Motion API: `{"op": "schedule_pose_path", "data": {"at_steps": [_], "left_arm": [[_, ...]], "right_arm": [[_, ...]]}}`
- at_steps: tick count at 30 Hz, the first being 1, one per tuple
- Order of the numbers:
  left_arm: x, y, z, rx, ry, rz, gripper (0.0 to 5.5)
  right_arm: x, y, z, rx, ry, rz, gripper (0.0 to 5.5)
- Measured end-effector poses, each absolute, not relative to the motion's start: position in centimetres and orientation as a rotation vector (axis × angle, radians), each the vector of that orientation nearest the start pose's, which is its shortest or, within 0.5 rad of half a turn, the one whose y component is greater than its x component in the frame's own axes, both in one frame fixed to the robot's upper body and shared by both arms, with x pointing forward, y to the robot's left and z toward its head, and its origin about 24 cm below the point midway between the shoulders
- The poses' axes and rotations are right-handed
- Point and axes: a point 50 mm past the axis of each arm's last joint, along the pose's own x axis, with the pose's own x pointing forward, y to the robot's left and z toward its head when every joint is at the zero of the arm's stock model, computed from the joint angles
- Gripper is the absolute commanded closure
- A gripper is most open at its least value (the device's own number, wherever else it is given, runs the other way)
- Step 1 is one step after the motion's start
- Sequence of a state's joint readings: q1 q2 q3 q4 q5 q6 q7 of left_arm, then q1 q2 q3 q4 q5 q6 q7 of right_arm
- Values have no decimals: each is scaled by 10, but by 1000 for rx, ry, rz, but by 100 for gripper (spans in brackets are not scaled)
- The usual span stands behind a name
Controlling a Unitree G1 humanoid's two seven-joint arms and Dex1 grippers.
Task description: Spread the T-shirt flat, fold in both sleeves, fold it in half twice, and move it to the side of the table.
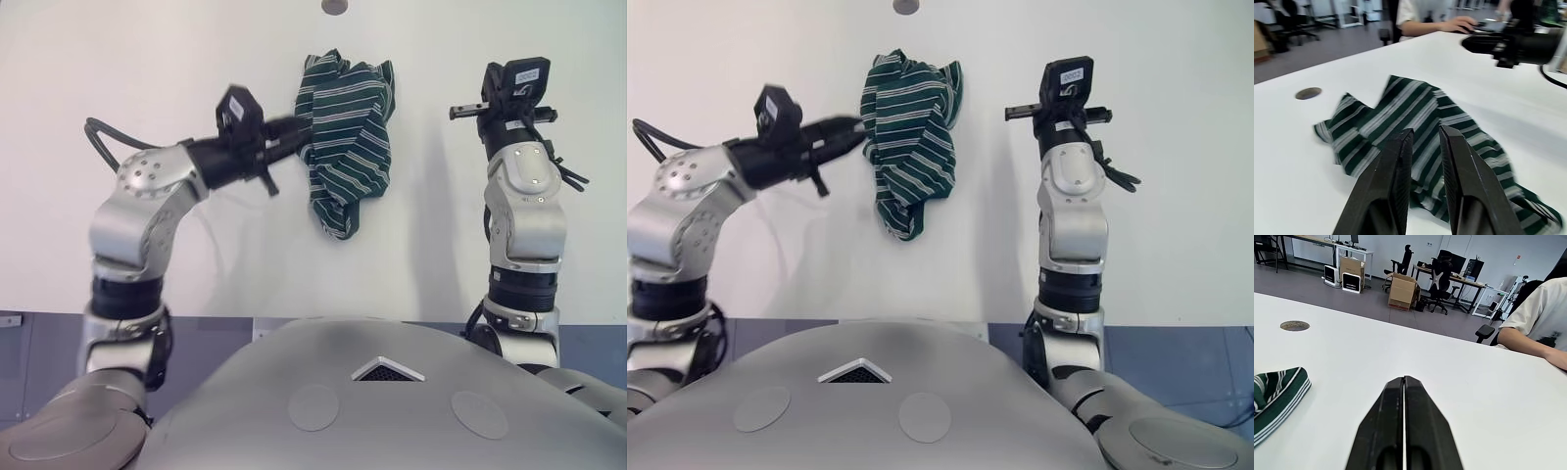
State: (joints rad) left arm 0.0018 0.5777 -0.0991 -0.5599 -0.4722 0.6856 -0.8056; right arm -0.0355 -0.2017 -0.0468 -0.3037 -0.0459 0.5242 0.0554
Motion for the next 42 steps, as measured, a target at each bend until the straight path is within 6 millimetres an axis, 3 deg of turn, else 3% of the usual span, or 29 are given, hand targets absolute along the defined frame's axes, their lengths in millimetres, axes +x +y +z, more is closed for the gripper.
{"op": "schedule_pose_path", "data": {"at_steps": [3, 5, 9, 14, 17, 19, 21, 22, 26, 27, 32, 38, 42], "left_arm": [[179, 138, 96, 168, 406, -1205, 394], [177, 134, 87, 302, 405, -1192, 394], [165, 120, 72, 355, 412, -1252, 394], [163, 112, 66, 345, 421, -1269, 394], [162, 105, 41, 510, 492, -1301, 394], [165, 99, 40, 639, 453, -1344, 394], [168, 109, 41, 674, 459, -1325, 394], [175, 123, 43, 707, 467, -1281, 394], [206, 219, 60, 901, 643, -1006, 394], [205, 224, 65, 856, 653, -1008, 394], [196, 191, 80, 607, 510, -1154, 394], [195, 191, 83, 602, 514, -1186, 394], [179, 185, 71, 579, 579, -1282, 394]], "right_arm": [[247, -200, 75, -256, 226, -40, 550], [247, -201, 74, -261, 244, -32, 550], [251, -199, 79, -263, 238, -22, 550], [253, -197, 80, -263, 234, -13, 550], [255, -196, 81, -264, 233, -10, 550], [256, -193, 81, -264, 228, 2, 550], [256, -193, 82, -264, 228, 1, 550], [256, -193, 82, -264, 228, 1, 550], [256, -193, 82, -263, 227, -4, 550], [256, -193, 81, -259, 227, -4, 550], [258, -191, 81, -253, 224, -1, 550], [261, -190, 79, -250, 221, -2, 550], [263, -188, 79, -247, 216, 4, 550]]}}
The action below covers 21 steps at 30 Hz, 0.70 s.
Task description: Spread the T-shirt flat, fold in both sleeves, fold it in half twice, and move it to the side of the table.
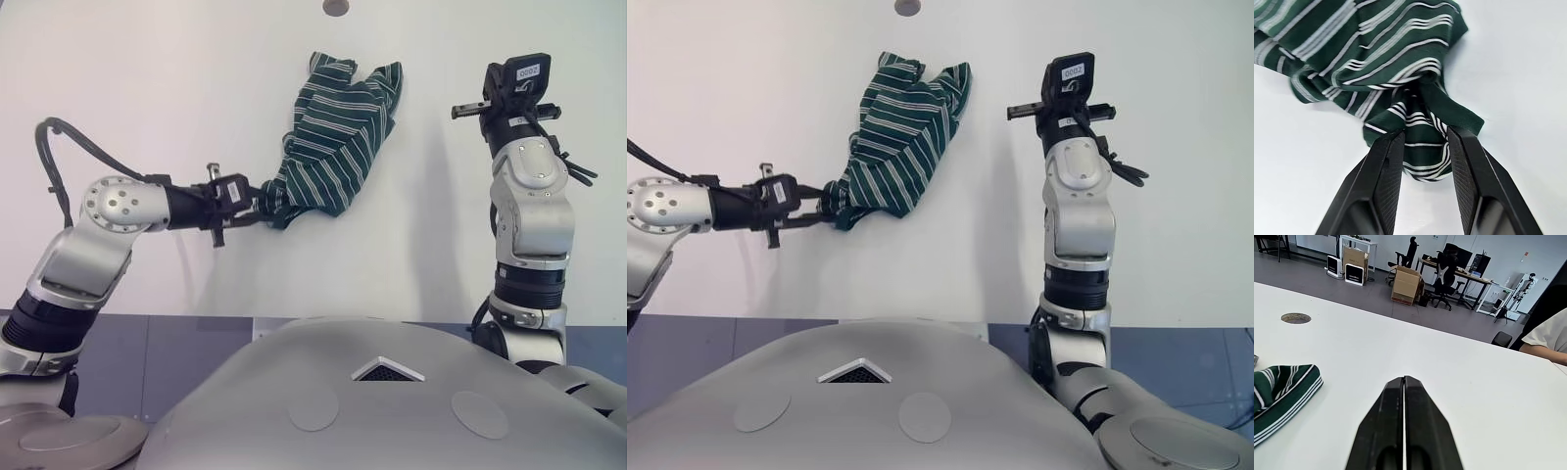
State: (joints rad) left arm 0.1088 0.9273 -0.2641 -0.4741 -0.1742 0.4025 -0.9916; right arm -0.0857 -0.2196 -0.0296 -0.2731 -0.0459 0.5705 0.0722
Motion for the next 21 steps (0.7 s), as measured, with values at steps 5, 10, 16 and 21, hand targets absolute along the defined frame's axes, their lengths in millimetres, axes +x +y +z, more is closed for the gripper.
{"op": "schedule_pose_path", "data": {"at_steps": [5, 10, 16, 21], "left_arm": [[175, 180, 68, 586, 590, -1313, 394], [163, 181, 65, 590, 644, -1379, 394], [175, 175, 56, 662, 597, -1336, 444], [186, 168, 50, 661, 546, -1297, 524]], "right_arm": [[267, -184, 78, -245, 214, 19, 550], [267, -183, 79, -246, 209, 21, 550], [270, -182, 81, -247, 193, 26, 550], [277, -181, 83, -248, 180, 25, 550]]}}
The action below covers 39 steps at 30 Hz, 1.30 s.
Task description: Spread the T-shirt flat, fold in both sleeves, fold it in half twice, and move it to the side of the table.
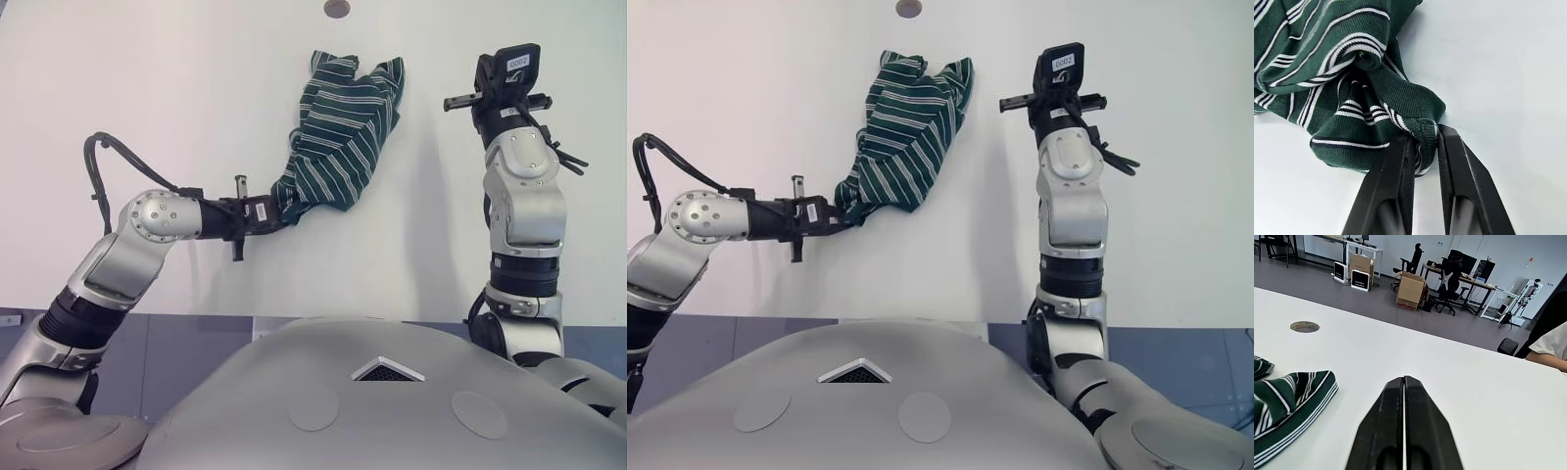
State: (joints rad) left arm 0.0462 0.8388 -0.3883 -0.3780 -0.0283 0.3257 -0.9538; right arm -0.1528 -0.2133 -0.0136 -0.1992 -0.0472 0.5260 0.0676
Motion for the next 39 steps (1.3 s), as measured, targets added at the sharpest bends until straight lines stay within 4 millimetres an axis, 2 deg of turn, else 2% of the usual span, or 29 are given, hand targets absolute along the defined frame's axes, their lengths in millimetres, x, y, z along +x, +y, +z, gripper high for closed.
{"op": "schedule_pose_path", "data": {"at_steps": [3, 4, 5, 6, 7, 8, 10, 13, 14, 15, 17, 18, 20, 23, 25, 27, 29, 31, 34, 36, 39], "left_arm": [[197, 174, 52, 664, 538, -1258, 550], [209, 178, 55, 637, 515, -1197, 550], [227, 179, 69, 593, 435, -1129, 550], [248, 174, 92, 548, 321, -1090, 550], [258, 172, 104, 527, 267, -1077, 550], [280, 168, 137, 477, 146, -1060, 550], [305, 162, 176, 406, 47, -1087, 550], [334, 153, 225, 333, -47, -1128, 550], [340, 150, 239, 320, -78, -1130, 550], [347, 146, 258, 310, -117, -1126, 550], [352, 138, 276, 348, -158, -1145, 550], [353, 137, 273, 358, -145, -1162, 550], [353, 135, 267, 397, -127, -1182, 550], [352, 135, 255, 438, -114, -1214, 550], [346, 138, 246, 488, -104, -1268, 550], [329, 152, 230, 598, -30, -1379, 550], [298, 179, 202, 706, 171, -1523, 550], [280, 194, 189, 757, 283, -1584, 550], [273, 200, 182, 782, 318, -1572, 550], [275, 199, 182, 789, 302, -1551, 550], [278, 198, 178, 783, 303, -1527, 550]], "right_arm": [[280, -181, 80, -243, 176, 16, 550], [281, -181, 80, -242, 172, 14, 550], [285, -180, 83, -240, 159, 16, 550], [290, -180, 87, -239, 137, 16, 550], [292, -180, 89, -238, 123, 16, 550], [298, -182, 93, -238, 102, 8, 550], [307, -183, 96, -236, 80, 1, 550], [317, -183, 109, -197, 19, 49, 550], [318, -181, 113, -166, 4, 89, 529], [320, -176, 121, -94, -25, 176, 513], [318, -164, 149, 36, -113, 380, 475], [317, -161, 158, 71, -137, 445, 455], [313, -161, 163, 149, -127, 560, 419], [307, -170, 170, 267, -104, 718, 367], [307, -175, 172, 301, -91, 751, 367], [311, -181, 167, 280, -53, 750, 367], [310, -179, 163, 198, -10, 788, 367], [306, -174, 157, 87, 23, 846, 367], [290, -158, 133, -141, 129, 1025, 367], [285, -154, 127, -310, 151, 1104, 367], [281, -147, 115, -640, 151, 1186, 331]]}}
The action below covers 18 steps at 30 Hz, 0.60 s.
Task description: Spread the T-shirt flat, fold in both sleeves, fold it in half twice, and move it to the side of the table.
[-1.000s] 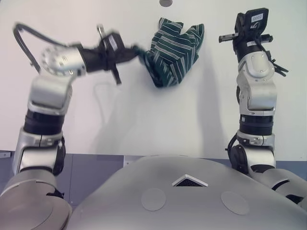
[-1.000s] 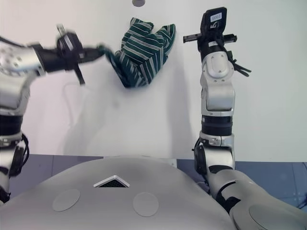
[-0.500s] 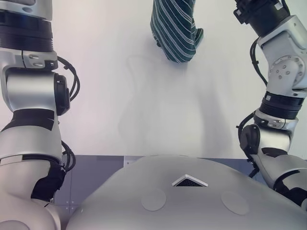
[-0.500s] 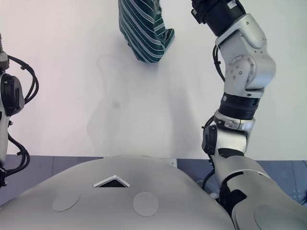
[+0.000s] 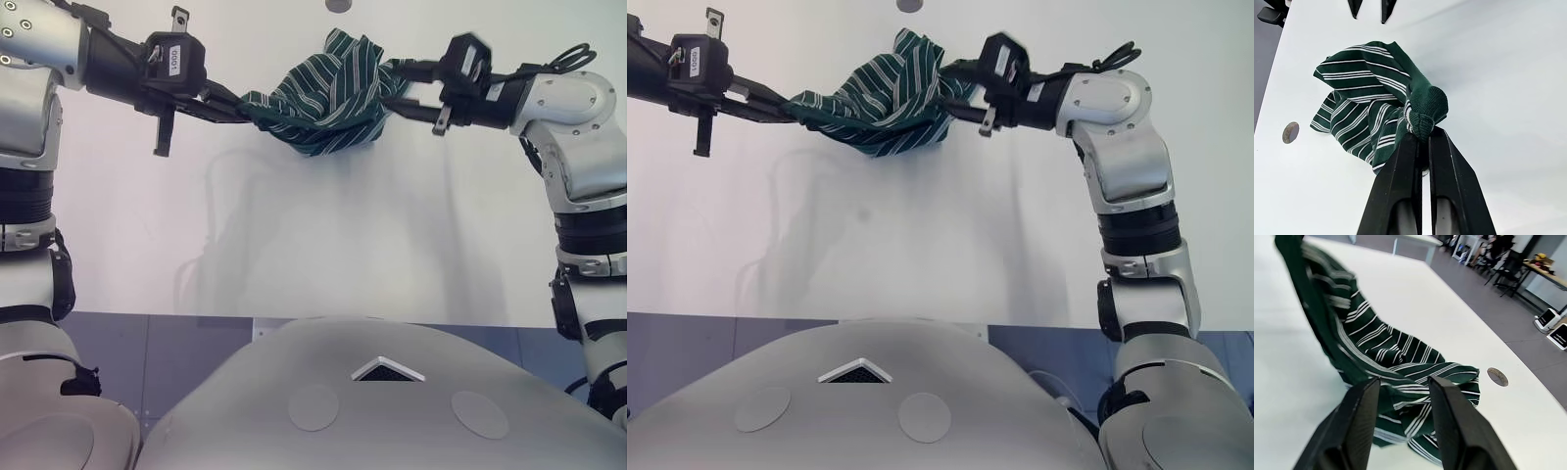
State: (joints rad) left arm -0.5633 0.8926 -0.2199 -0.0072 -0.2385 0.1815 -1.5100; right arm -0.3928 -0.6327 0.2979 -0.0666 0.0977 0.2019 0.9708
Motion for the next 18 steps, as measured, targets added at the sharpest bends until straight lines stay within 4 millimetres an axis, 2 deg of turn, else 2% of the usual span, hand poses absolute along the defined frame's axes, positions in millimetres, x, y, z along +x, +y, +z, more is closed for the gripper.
{"op": "schedule_pose_path", "data": {"at_steps": [2, 4, 10, 14, 18], "left_arm": [[279, 196, 175, 778, 297, -1518, 550], [279, 192, 174, 767, 281, -1517, 550], [278, 187, 174, 754, 260, -1528, 550], [278, 184, 171, 734, 252, -1517, 550], [276, 182, 168, 720, 255, -1526, 550]], "right_arm": [[287, -150, 108, -902, 133, 1161, 331], [296, -151, 112, -1095, 60, 1126, 331], [293, -129, 105, -1284, -132, 1187, 331], [290, -119, 100, -1386, -219, 1221, 409], [296, -119, 93, -1469, -219, 1207, 504]]}}
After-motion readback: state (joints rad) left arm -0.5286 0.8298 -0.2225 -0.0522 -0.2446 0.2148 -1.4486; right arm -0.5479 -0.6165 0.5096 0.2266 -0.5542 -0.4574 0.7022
